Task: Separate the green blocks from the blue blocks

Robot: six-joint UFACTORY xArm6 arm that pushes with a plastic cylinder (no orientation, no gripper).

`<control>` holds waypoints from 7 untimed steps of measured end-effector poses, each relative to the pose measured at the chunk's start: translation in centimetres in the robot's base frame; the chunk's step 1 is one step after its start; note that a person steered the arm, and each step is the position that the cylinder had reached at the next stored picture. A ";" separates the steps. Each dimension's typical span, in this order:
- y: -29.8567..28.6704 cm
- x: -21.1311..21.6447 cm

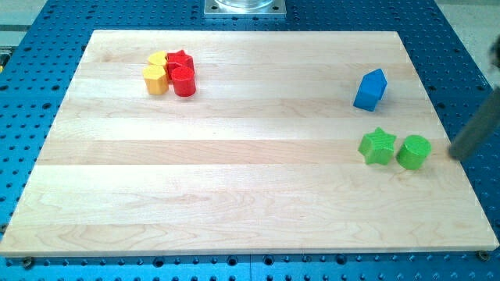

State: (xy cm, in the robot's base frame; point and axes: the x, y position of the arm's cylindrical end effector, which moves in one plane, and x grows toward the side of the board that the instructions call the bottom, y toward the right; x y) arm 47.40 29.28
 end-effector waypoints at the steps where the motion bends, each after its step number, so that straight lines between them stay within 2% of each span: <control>1: -6.4 -2.1; 2: -10.1 -2.1; 3: -7.1 -2.6; 5: 2.9 -7.8; 6: 2.5 -3.5; 7: -0.8 1.2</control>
